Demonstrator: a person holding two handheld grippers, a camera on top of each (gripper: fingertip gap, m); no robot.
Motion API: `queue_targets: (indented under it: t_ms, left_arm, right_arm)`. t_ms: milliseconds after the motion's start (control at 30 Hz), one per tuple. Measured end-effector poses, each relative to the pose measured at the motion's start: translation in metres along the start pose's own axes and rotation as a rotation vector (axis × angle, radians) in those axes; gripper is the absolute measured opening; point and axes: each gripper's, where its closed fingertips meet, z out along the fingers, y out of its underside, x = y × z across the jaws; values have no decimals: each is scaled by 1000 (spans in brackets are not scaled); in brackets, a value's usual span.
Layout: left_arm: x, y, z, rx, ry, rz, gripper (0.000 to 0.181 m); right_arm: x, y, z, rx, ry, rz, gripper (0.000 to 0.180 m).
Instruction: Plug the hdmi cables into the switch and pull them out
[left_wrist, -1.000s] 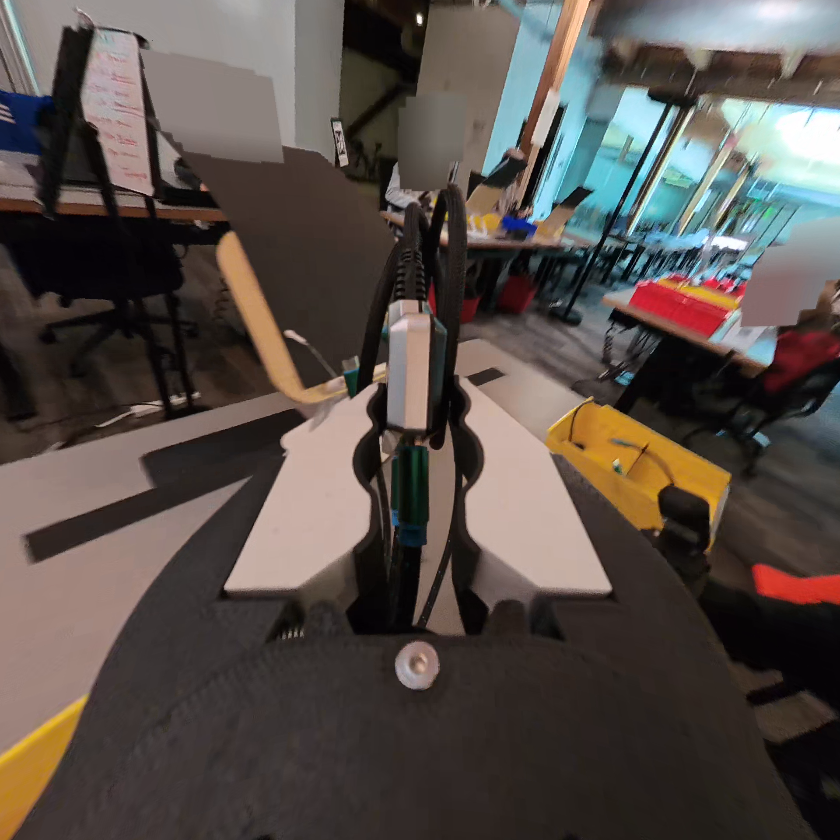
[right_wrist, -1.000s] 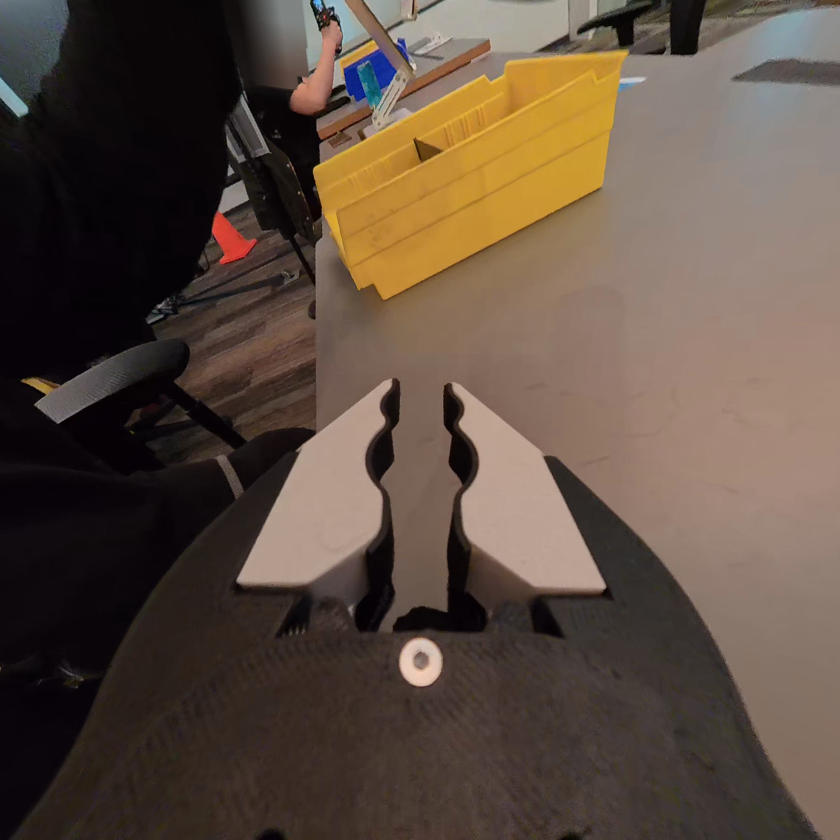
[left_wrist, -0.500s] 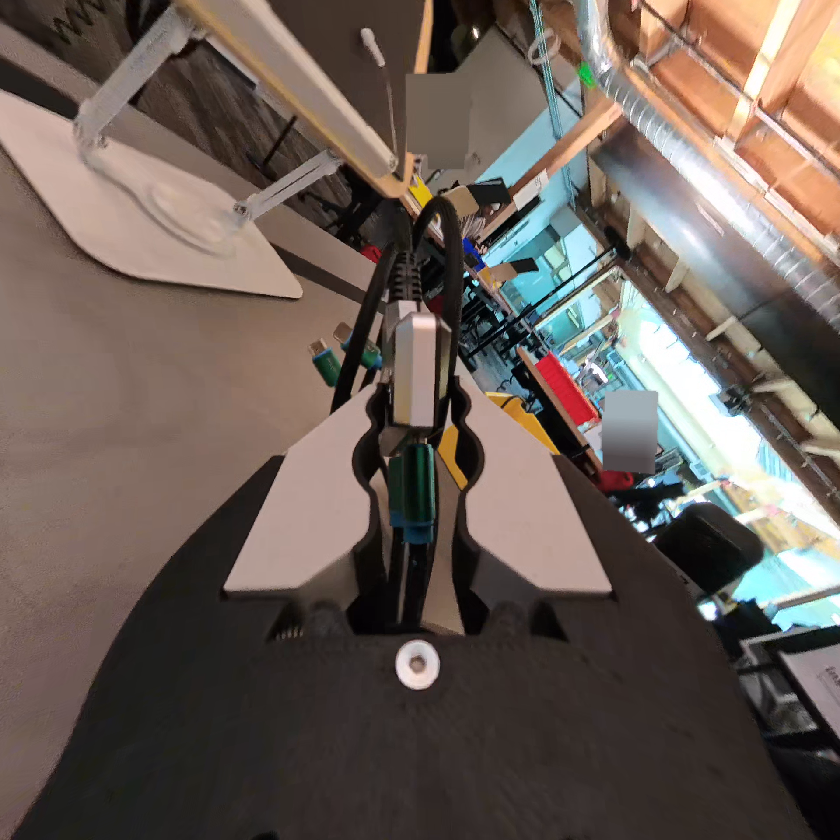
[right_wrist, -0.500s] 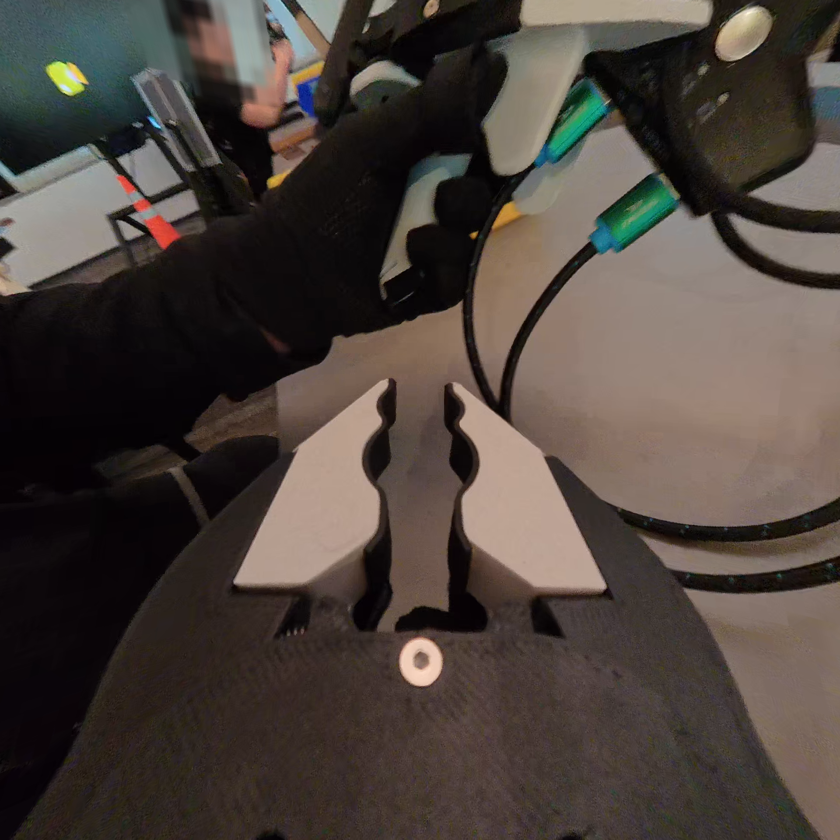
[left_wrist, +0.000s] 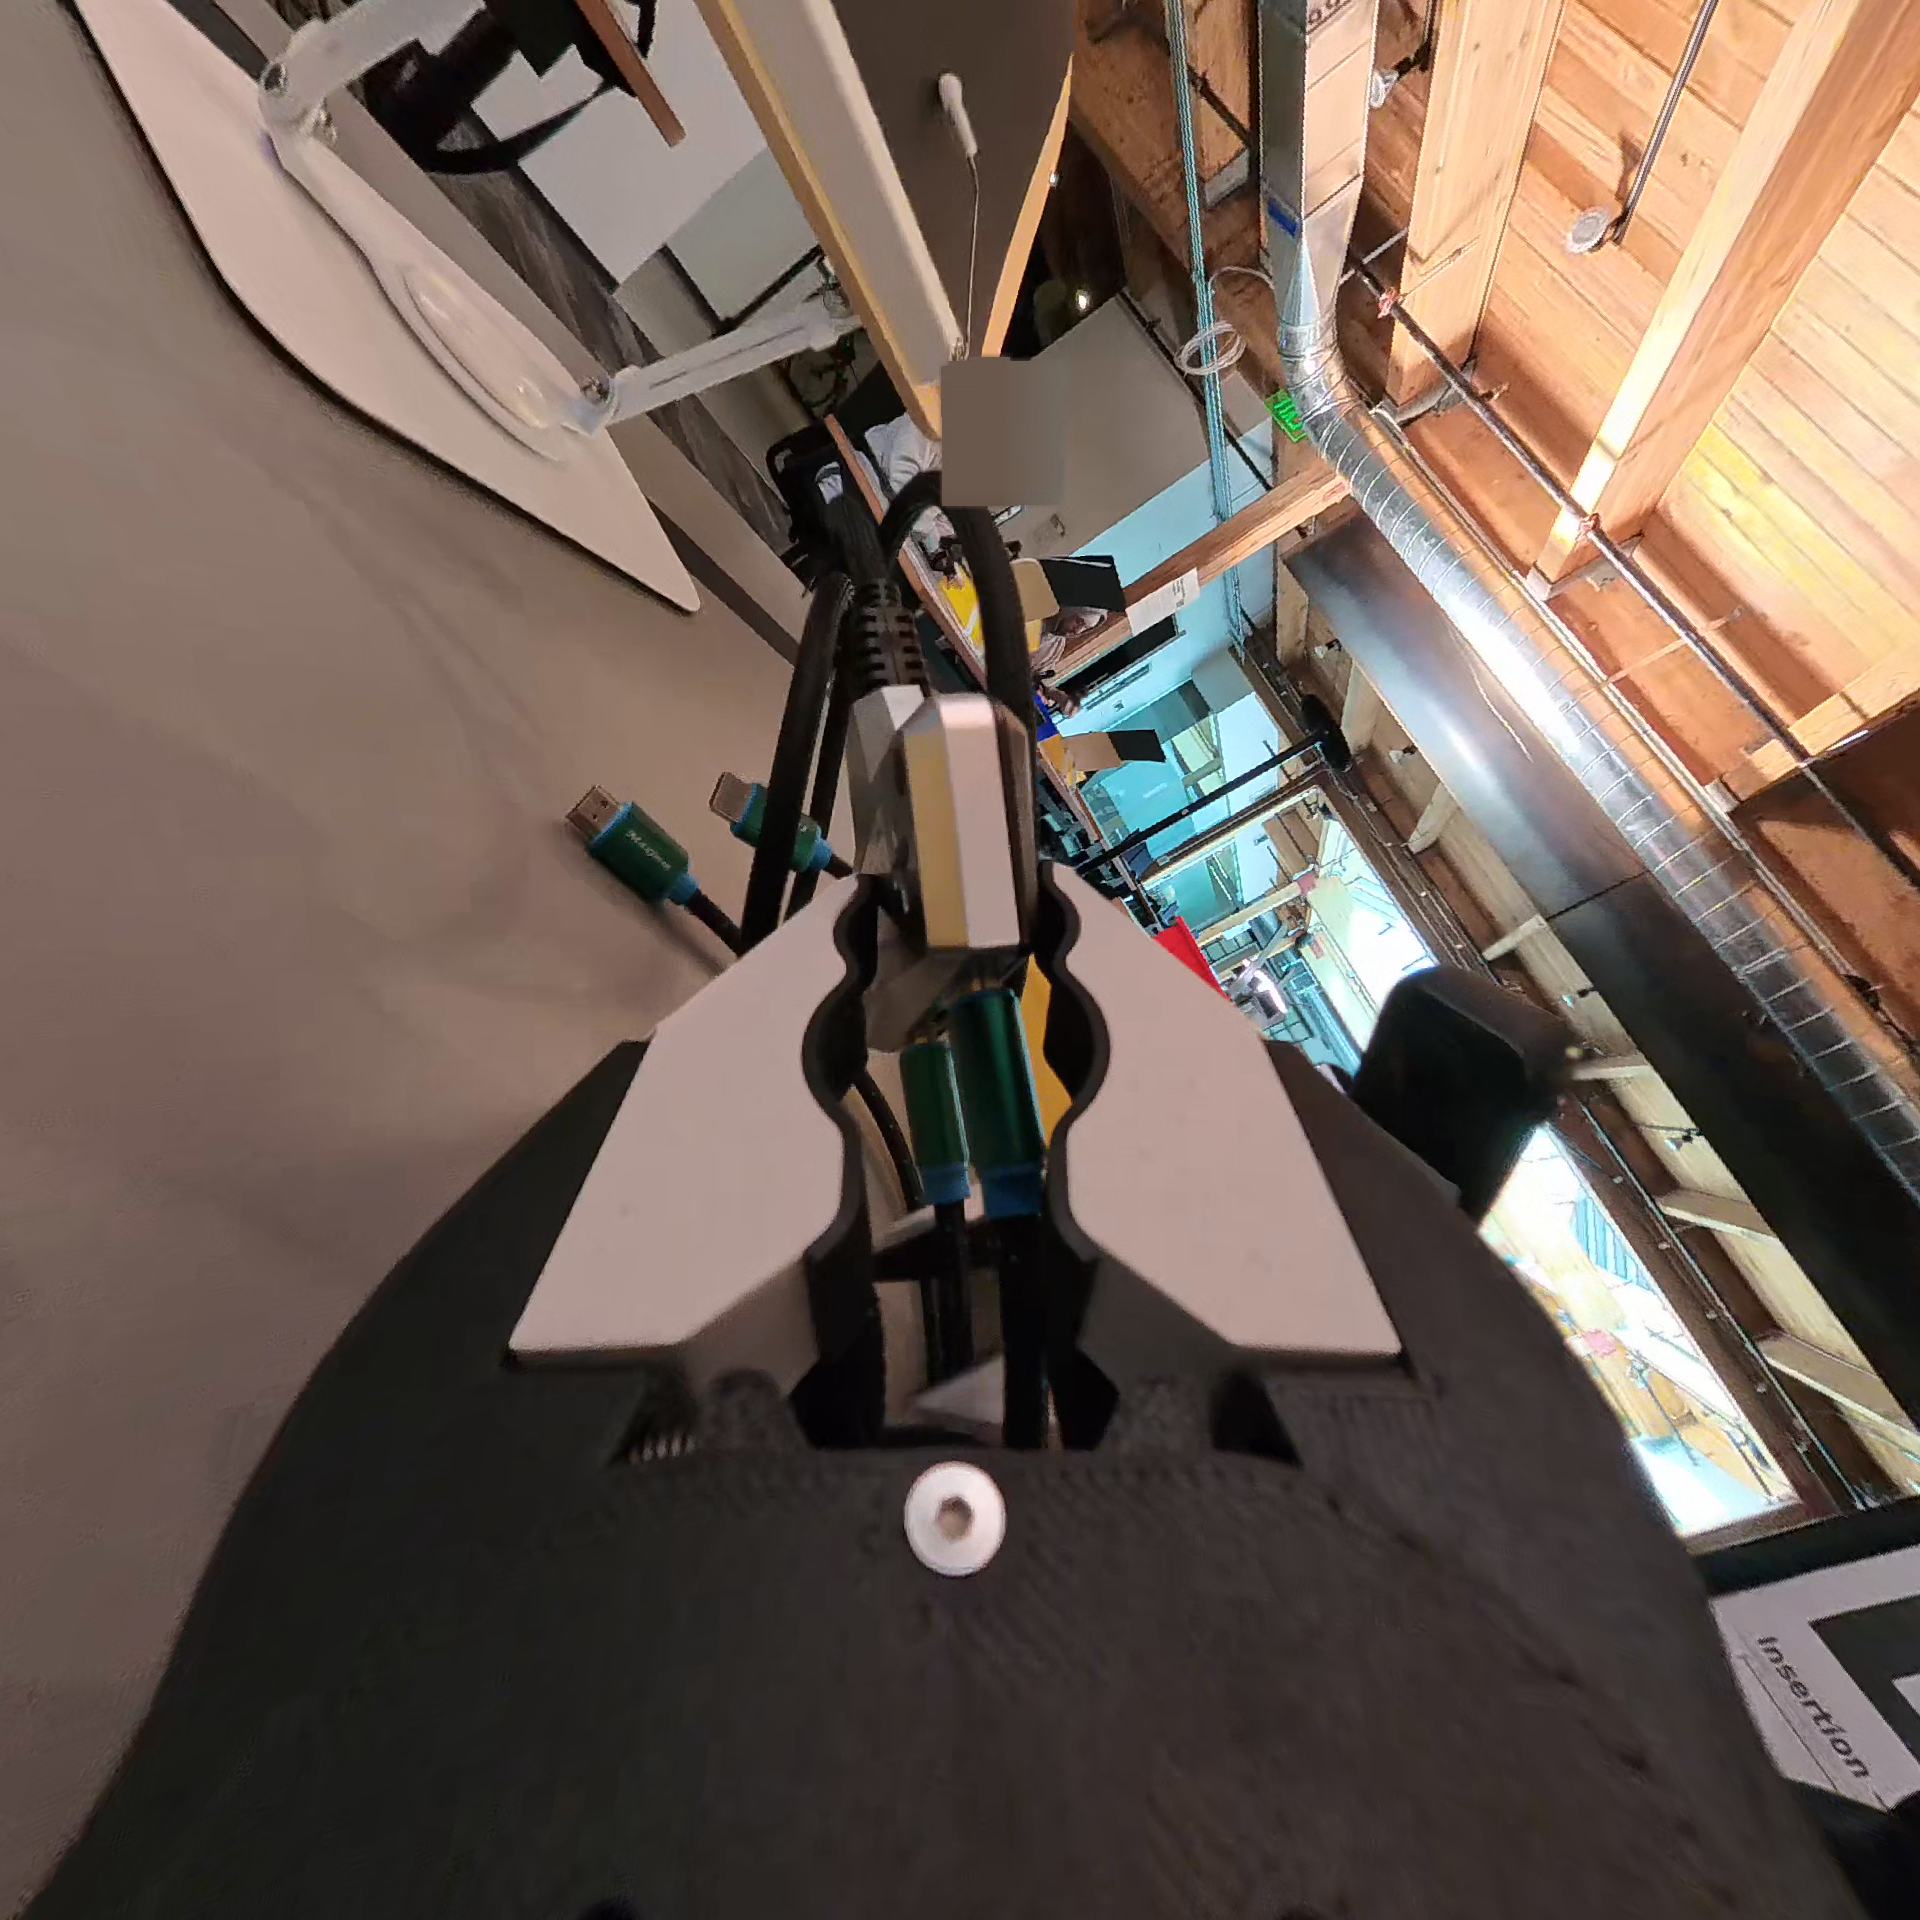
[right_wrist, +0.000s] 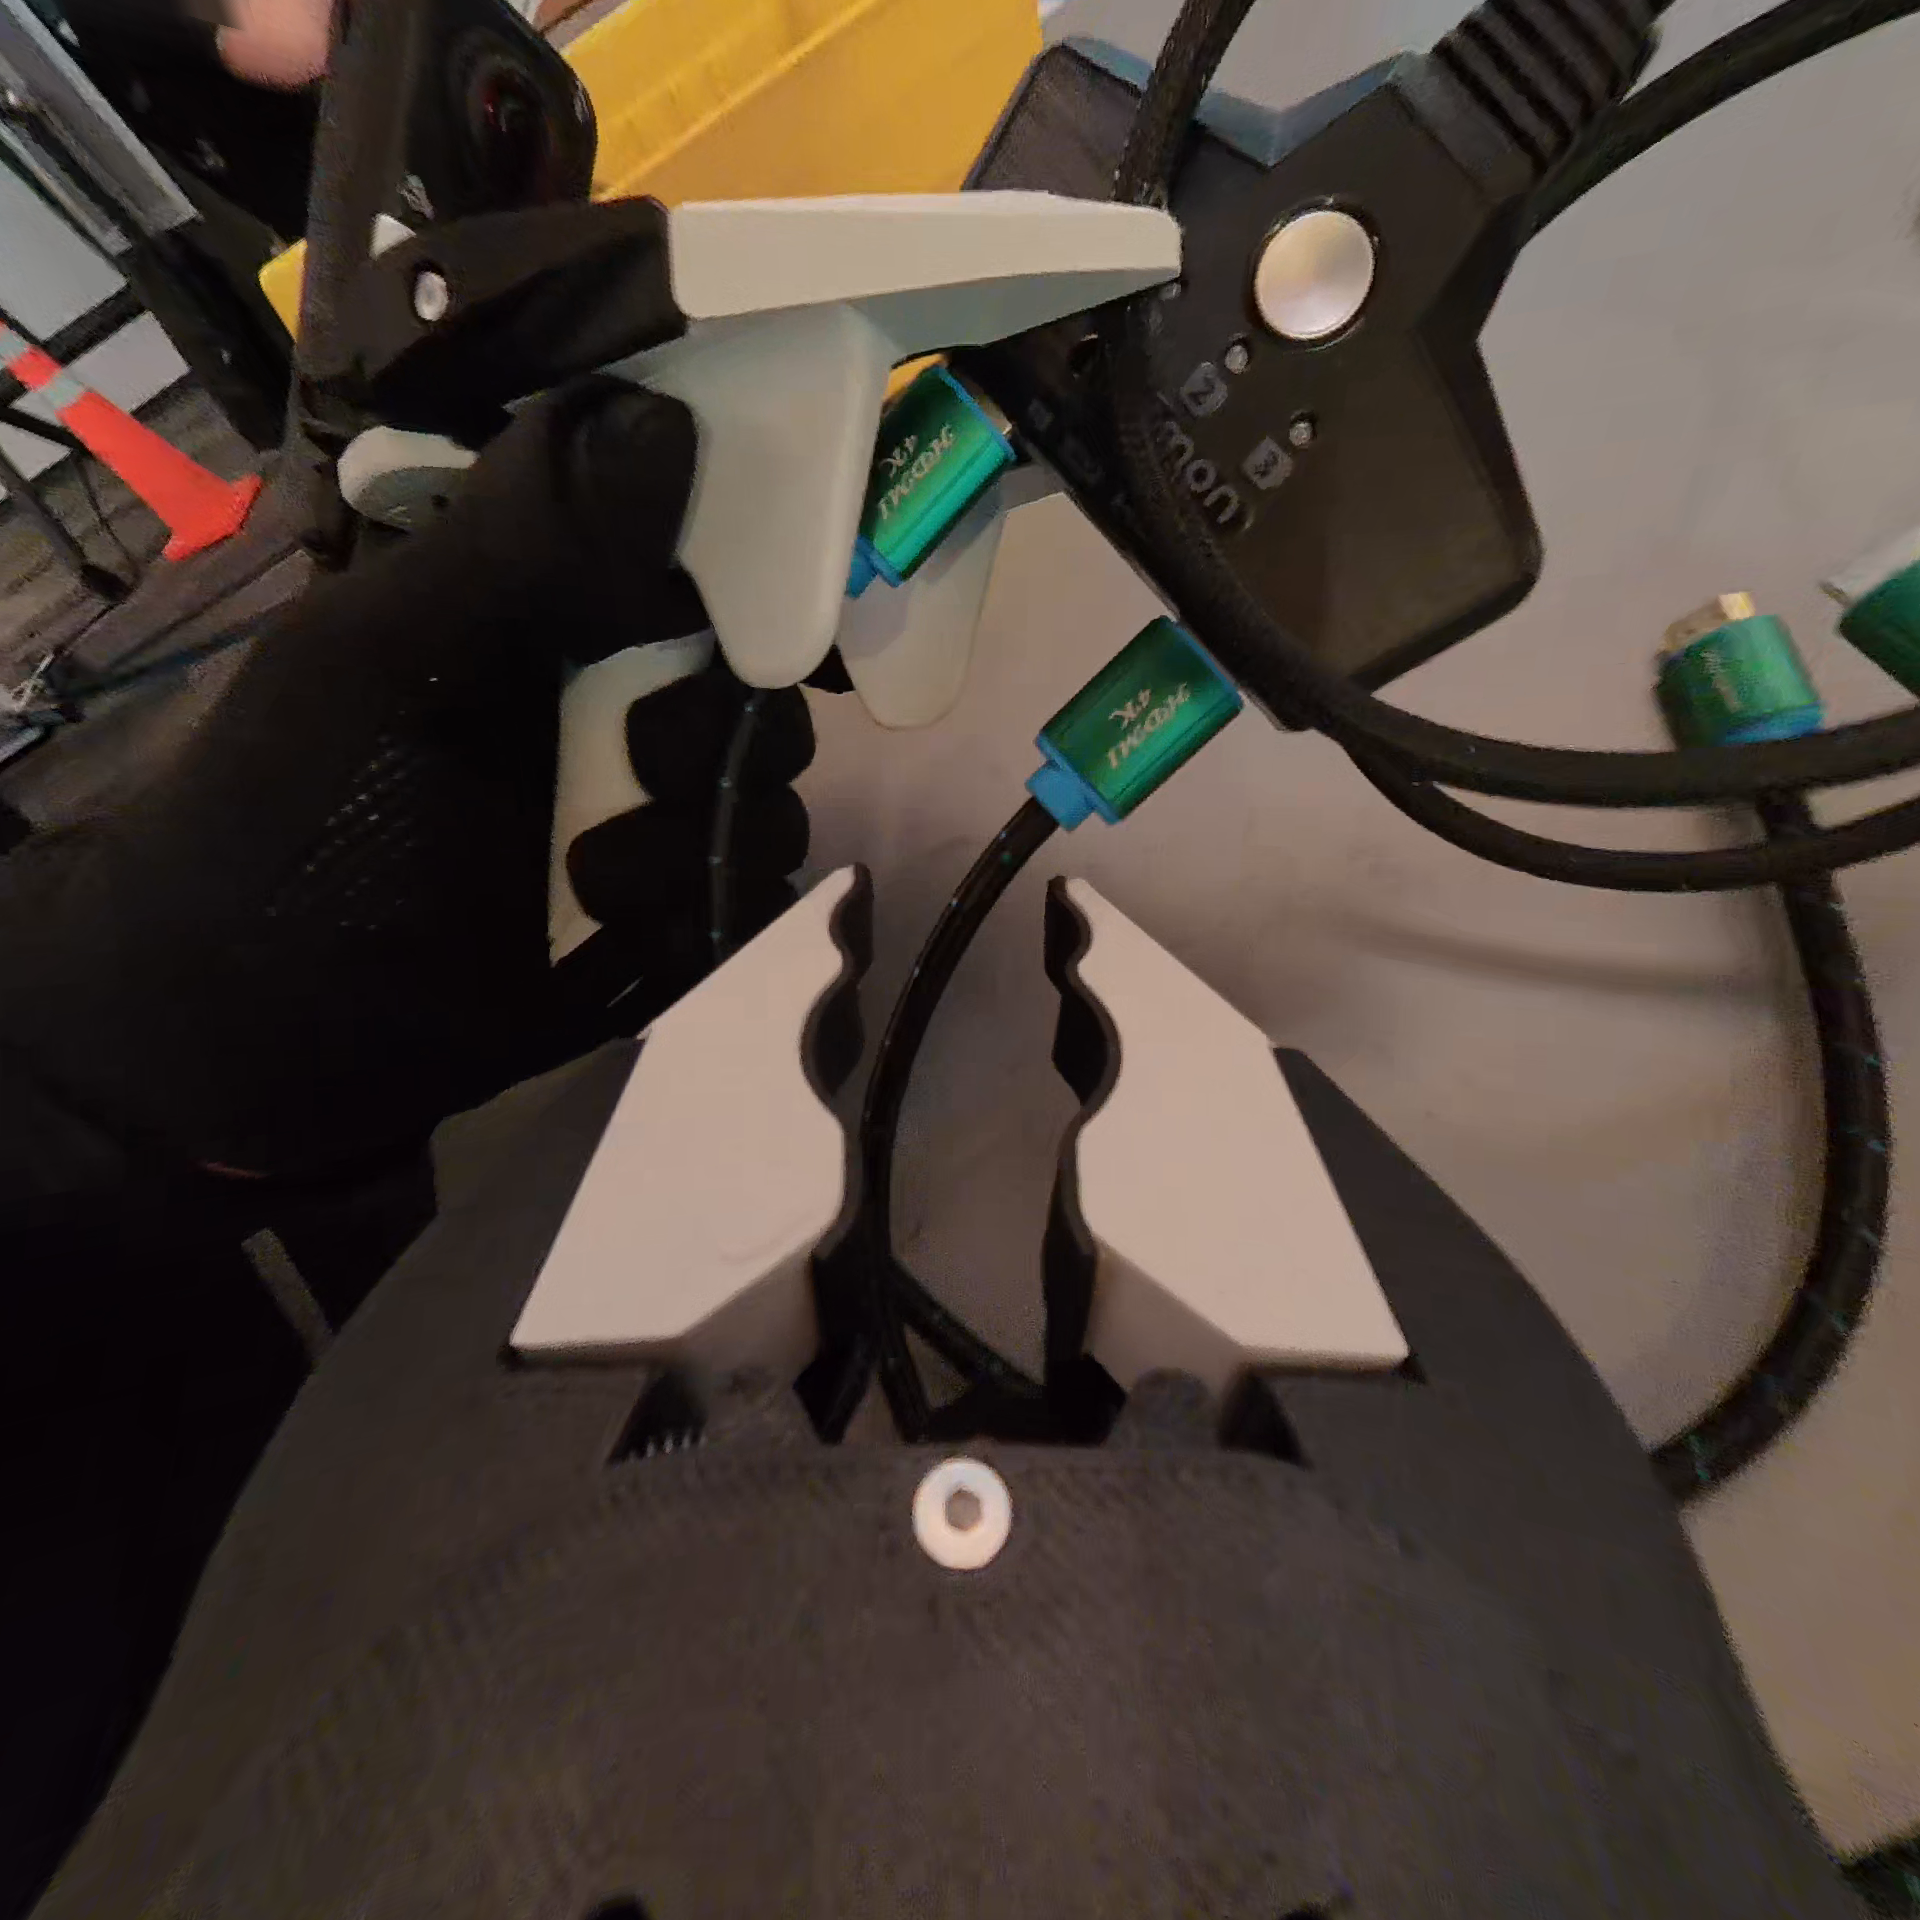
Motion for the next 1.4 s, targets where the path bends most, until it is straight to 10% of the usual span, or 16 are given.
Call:
queue_targets:
  t_ms: [733, 1100, 1400]
  left_arm:
    - [-4, 47, -44, -139, -32, -110, 27]
    - [-9, 46, -40, -125, -30, -167, 25]
    - [-2, 51, -38, -125, 1, -186, 25]
  right_arm:
    - [59, 6, -13, -322, 197, -458, 0]
    - [-9, -23, -46, -49, 19, -328, 18]
    - [-7, 12, -19, -190, 59, -345, 7]
